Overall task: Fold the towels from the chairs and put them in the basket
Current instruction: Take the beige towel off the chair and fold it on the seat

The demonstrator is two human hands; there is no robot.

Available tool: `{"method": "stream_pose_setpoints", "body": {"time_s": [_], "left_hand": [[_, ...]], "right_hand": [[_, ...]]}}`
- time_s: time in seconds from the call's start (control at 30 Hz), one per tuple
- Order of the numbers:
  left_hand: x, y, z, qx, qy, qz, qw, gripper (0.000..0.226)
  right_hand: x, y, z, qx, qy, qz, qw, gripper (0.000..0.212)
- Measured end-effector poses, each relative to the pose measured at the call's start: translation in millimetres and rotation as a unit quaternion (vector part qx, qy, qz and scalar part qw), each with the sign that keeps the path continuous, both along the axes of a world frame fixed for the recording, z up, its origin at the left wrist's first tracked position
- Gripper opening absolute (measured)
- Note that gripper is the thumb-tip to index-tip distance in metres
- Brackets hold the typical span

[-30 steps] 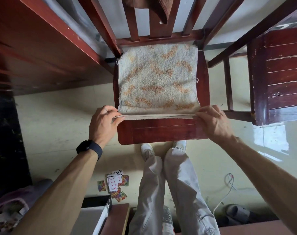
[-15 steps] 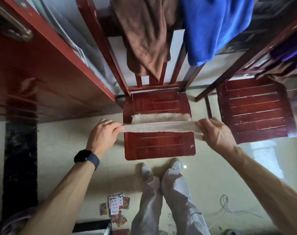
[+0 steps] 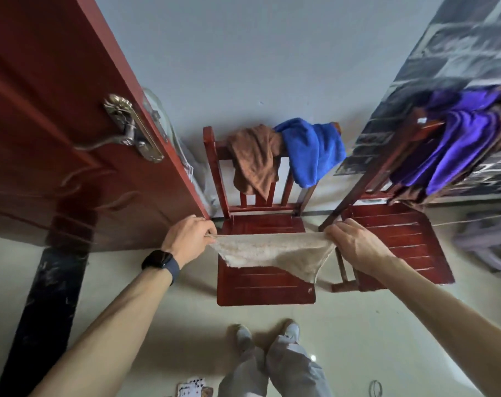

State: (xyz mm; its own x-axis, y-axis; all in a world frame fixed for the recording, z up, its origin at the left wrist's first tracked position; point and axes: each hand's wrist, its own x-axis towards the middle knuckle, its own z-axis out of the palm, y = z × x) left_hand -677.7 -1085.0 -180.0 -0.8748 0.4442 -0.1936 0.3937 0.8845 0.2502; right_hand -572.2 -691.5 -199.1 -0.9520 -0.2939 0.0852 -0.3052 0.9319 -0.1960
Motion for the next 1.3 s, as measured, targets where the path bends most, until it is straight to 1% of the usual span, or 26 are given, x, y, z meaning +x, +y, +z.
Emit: {"method": "stream_pose_setpoints", "body": {"time_s": [0.07,0.13,0.23,0.3,0.33,0.4,0.53,0.6,0.73,0.93,1.07,1.2,1.3], "left_hand": [[6,-4,0,-0.016,0.009,-0.001,1.0,0.014],[14,-8,-4,-0.027,0.036,-0.019,0.999,0.015],[30,-15,-15,-0.038,0.052,-0.037,0.997,0.002],[42,-20,-25,-0.044,0.053,-0.046,0.997,0.006],[45,-21,-30,-0.044,0.056,-0.051,0.996,0.008],[46,-19,-39,-0.039,0.065,-0.042,0.996,0.011],[26,-6,-43,-0.025,0.09,0.018,0.995,0.004],[10,2,-41,-0.019,0.102,0.039,0.994,0.011],[-16,13,-46,-0.023,0.117,0.054,0.991,0.018],[-28,22,-66,-0.011,0.134,0.057,0.989,0.013],[-10,19,-99,-0.019,0.107,0.049,0.993,0.008],[26,14,-147,-0.028,0.03,0.028,0.999,0.005],[60,10,-192,-0.052,-0.04,0.029,0.997,0.013]], "right_hand": [[10,-3,2,0.013,-0.01,0.018,1.0,0.018],[18,-4,-3,0.018,-0.028,0.01,0.999,0.026],[31,-9,-13,0.035,-0.1,0.005,0.994,0.038],[40,-13,-18,0.052,-0.151,0.002,0.987,0.041],[41,-15,-19,0.054,-0.156,-0.002,0.986,0.04],[36,-17,-23,0.045,-0.136,-0.025,0.989,0.031],[9,-13,-29,0.026,-0.072,-0.108,0.991,0.022],[-8,-12,-30,0.011,-0.059,-0.137,0.989,0.018],[-35,-8,-34,-0.015,-0.04,-0.184,0.982,0.015],[-43,-1,-60,-0.02,-0.017,-0.216,0.976,0.014],[-26,-8,-92,-0.016,-0.047,-0.224,0.973,0.015],[10,-19,-141,-0.02,-0.118,-0.224,0.967,0.015],[49,-26,-194,-0.026,-0.168,-0.233,0.957,0.019]]}}
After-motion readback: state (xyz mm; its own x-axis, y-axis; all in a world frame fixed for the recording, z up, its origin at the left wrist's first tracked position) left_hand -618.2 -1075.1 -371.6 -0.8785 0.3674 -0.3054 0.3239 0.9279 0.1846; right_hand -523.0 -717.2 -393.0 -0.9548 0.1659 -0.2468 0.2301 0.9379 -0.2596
